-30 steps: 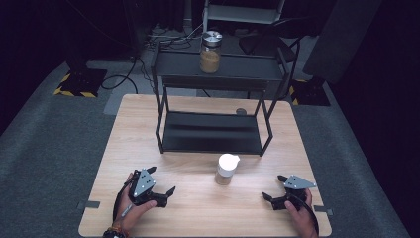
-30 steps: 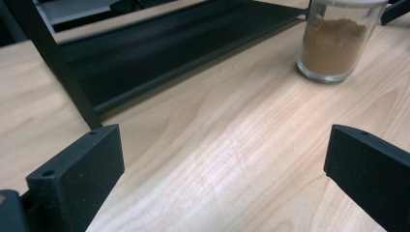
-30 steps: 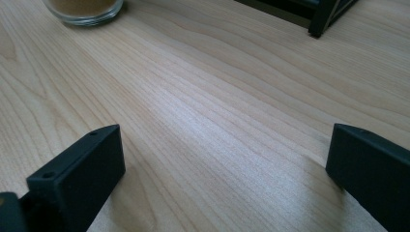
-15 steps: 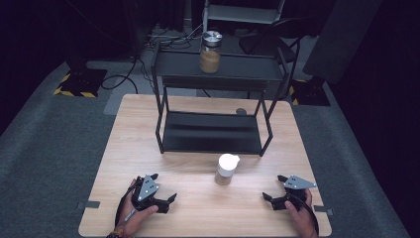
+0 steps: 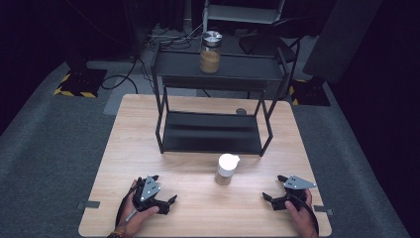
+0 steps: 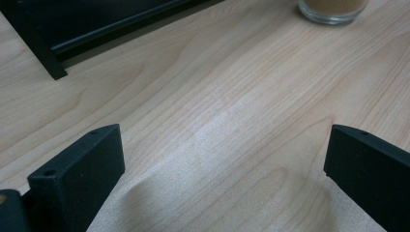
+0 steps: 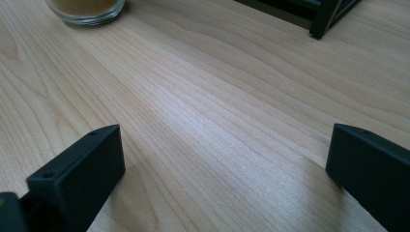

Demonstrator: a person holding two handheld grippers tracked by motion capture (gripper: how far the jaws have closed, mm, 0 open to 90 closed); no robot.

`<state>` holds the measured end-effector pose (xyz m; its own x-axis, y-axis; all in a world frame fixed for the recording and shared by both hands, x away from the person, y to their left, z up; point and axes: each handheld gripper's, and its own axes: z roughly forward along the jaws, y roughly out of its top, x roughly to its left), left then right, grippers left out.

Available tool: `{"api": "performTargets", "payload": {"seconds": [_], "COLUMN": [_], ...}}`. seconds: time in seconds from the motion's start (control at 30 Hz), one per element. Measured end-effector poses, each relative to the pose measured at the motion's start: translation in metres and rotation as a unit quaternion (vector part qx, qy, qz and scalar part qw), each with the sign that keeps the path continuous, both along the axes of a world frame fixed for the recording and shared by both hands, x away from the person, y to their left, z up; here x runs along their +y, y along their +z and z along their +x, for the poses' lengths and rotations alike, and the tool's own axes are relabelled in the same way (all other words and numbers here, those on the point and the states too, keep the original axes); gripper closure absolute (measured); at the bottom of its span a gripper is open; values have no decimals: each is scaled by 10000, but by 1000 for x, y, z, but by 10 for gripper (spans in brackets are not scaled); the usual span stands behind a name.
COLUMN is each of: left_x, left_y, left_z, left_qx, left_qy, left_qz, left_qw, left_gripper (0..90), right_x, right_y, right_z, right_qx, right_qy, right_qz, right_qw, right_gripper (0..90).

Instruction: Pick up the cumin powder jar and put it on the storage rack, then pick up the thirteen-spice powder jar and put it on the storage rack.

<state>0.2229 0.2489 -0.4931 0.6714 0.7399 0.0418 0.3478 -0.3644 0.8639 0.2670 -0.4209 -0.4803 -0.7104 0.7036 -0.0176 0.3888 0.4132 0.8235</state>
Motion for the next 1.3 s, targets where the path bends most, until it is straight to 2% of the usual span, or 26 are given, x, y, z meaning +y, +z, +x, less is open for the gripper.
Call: {"api": "performTargets", "payload": {"seconds": [0.23, 0.5, 1.3], "left_x": [-3, -2, -3], "left_y": [2, 6, 6], "left_z": [2, 9, 10], "left_qx": [93, 343, 355], "left_qy": [57, 62, 73], "left_qz": [62, 38, 40], "left_qw": [9999, 9994, 9993], "left_gripper": [7, 6, 4], "right_x": [0, 0, 0], "right_y": [0, 0, 0], "right_z": [0, 0, 1], "right_qx": [0, 2, 27], "right_qy": [9, 11, 10], "right_qz": [1, 1, 13], "right_qw": [10000, 10000, 10000], "right_gripper": [0, 0, 0]}}
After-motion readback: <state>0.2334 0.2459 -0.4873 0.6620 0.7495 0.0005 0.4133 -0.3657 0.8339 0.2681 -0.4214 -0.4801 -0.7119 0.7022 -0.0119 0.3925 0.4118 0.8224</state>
